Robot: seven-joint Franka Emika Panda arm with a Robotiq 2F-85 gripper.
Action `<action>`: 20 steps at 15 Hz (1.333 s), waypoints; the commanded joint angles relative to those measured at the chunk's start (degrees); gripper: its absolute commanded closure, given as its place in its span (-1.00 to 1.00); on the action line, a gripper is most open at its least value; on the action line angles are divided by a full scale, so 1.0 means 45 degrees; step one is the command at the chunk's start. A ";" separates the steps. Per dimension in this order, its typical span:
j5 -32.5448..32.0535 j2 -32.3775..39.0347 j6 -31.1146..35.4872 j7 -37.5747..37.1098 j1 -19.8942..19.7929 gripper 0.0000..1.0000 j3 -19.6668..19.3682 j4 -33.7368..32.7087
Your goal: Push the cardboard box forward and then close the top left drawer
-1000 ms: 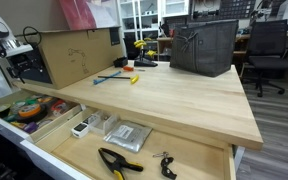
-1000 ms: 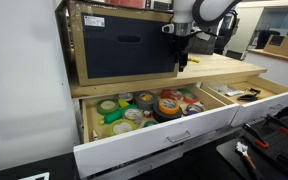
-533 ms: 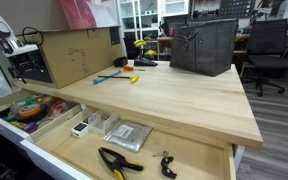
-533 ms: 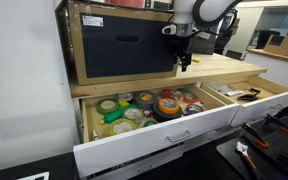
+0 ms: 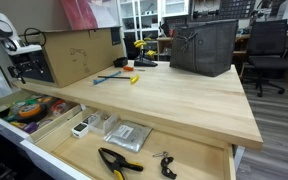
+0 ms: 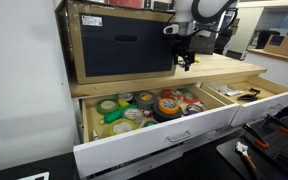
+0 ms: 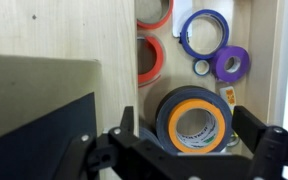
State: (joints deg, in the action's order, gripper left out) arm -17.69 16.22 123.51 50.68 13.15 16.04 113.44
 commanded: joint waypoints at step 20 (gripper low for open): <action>0.0443 0.0008 -0.0632 0.0078 0.0056 -1.00 -0.0036 -0.0280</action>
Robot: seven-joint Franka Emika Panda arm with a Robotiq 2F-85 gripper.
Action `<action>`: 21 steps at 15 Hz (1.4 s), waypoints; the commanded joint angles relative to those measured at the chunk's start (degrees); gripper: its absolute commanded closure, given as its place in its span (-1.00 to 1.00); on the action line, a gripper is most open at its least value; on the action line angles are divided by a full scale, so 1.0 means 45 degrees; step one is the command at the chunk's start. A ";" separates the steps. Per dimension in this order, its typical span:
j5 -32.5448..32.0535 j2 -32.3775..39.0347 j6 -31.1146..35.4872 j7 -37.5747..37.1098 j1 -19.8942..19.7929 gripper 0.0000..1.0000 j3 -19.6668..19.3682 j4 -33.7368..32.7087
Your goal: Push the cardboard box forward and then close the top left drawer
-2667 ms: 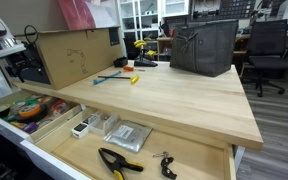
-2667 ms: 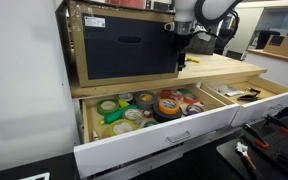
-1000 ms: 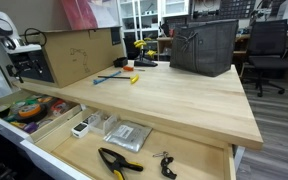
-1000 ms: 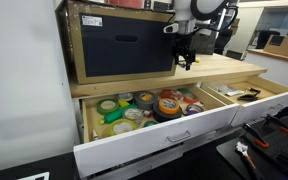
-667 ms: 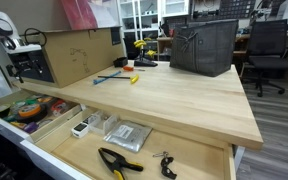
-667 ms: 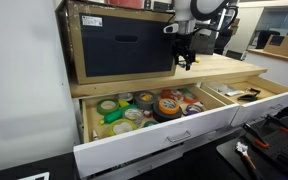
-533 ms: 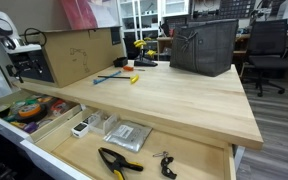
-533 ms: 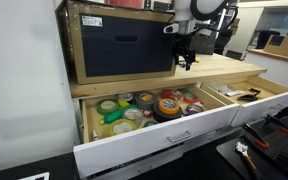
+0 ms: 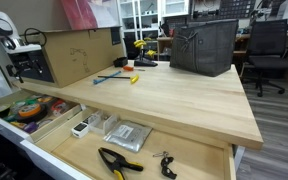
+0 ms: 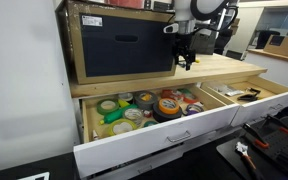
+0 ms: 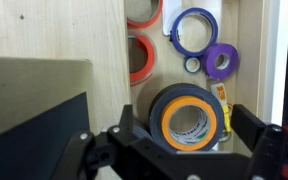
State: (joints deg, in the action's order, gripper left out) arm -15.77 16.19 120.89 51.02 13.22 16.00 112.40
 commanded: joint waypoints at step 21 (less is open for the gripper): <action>0.0207 -0.2547 0.2736 -0.3270 0.2208 -1.00 0.2200 0.4364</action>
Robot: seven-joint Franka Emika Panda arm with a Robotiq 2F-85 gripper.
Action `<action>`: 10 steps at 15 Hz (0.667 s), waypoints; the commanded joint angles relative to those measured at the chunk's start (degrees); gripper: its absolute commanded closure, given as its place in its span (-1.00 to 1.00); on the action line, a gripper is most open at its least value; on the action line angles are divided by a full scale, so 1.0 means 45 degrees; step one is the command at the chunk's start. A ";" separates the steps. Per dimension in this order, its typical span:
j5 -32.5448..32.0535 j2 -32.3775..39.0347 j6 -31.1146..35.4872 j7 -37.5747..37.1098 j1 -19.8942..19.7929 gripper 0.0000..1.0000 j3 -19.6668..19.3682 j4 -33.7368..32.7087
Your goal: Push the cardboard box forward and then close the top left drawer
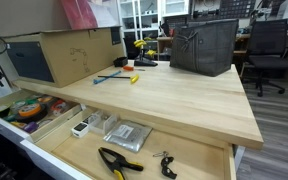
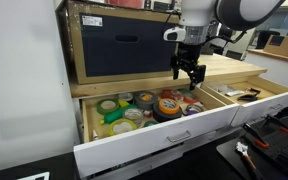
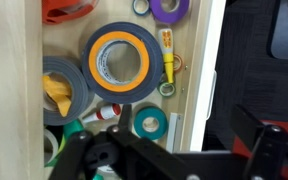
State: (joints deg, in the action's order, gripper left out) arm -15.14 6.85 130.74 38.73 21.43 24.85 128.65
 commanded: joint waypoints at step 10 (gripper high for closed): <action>-0.0431 0.0335 0.1057 -0.0864 0.1292 -1.00 0.0990 0.1280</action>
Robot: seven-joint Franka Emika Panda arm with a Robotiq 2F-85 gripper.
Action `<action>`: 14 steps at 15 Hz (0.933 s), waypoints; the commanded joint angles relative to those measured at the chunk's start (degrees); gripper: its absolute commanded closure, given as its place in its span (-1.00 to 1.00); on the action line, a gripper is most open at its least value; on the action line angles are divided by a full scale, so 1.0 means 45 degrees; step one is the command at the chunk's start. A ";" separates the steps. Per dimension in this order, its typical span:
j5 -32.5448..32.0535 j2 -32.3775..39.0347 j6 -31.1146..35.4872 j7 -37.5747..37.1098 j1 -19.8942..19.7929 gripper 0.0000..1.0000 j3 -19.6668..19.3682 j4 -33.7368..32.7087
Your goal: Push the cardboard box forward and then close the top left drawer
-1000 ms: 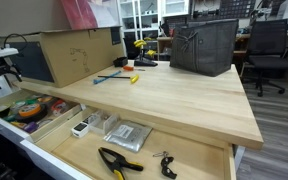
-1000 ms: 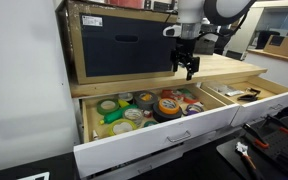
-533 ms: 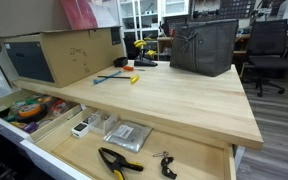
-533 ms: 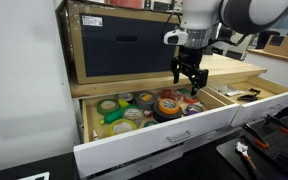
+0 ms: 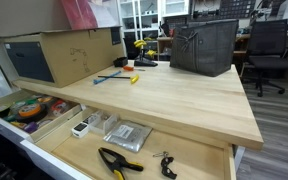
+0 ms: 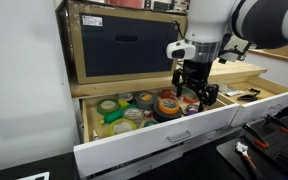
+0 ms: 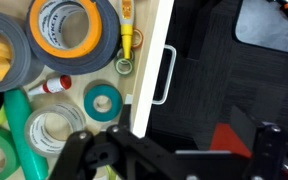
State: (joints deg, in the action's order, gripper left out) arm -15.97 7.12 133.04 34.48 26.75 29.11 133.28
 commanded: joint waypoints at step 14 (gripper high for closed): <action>-0.3087 0.2542 0.1084 -0.1636 0.1458 -1.00 -0.0031 -0.0065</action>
State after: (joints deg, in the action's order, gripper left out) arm -24.49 16.36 137.55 31.79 30.92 30.47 133.78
